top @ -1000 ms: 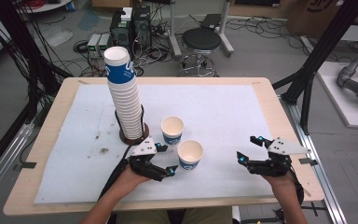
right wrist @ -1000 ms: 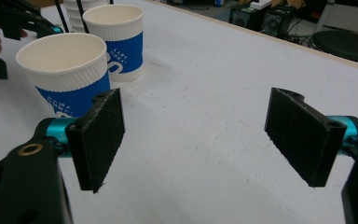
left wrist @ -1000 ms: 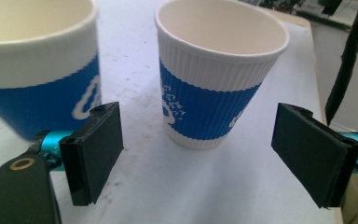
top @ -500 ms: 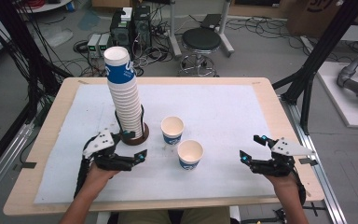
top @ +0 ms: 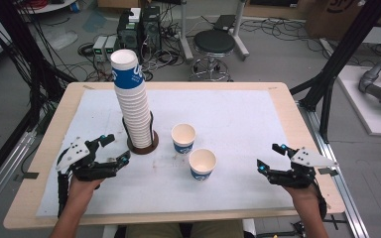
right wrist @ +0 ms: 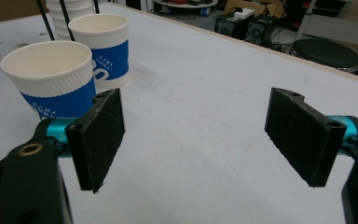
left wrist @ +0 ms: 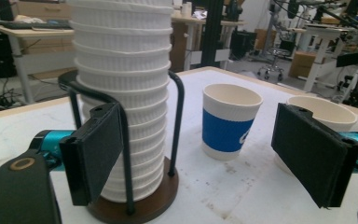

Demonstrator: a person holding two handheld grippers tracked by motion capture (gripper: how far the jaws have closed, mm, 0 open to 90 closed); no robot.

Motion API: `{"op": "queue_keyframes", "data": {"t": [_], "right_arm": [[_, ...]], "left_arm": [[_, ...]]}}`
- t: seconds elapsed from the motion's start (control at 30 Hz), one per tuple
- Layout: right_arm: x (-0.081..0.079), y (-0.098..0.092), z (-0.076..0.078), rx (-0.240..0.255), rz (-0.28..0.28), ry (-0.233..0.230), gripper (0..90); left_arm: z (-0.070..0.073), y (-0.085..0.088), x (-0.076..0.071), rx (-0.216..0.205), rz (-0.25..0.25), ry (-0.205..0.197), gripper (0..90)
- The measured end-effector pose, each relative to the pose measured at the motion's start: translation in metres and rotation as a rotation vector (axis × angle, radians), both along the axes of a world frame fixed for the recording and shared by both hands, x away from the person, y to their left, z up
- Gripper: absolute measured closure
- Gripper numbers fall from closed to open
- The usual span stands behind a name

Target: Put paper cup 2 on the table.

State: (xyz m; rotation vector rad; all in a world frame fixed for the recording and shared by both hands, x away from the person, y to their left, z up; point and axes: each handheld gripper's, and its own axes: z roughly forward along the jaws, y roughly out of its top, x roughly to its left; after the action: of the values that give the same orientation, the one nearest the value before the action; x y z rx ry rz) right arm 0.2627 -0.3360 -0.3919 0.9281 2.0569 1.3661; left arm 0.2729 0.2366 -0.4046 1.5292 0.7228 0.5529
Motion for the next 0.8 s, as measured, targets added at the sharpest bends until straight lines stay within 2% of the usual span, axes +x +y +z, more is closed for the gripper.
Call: {"op": "queue_keyframes", "data": {"t": [0.33, 0.43, 0.8], "right_arm": [[-0.004, 0.002, 0.002, -0.004, -0.016, -0.01, 20.4], [-0.003, 0.004, 0.003, -0.007, -0.017, -0.02, 20.4], [-0.001, 0.004, 0.001, -0.002, -0.014, -0.009, 20.4]], "left_arm": [[-0.002, 0.017, -0.008, -0.02, 0.043, -0.017, 16.6], [-0.004, 0.019, -0.01, -0.027, 0.047, -0.014, 16.6], [-0.008, 0.016, -0.01, -0.017, 0.048, -0.006, 16.7]]}}
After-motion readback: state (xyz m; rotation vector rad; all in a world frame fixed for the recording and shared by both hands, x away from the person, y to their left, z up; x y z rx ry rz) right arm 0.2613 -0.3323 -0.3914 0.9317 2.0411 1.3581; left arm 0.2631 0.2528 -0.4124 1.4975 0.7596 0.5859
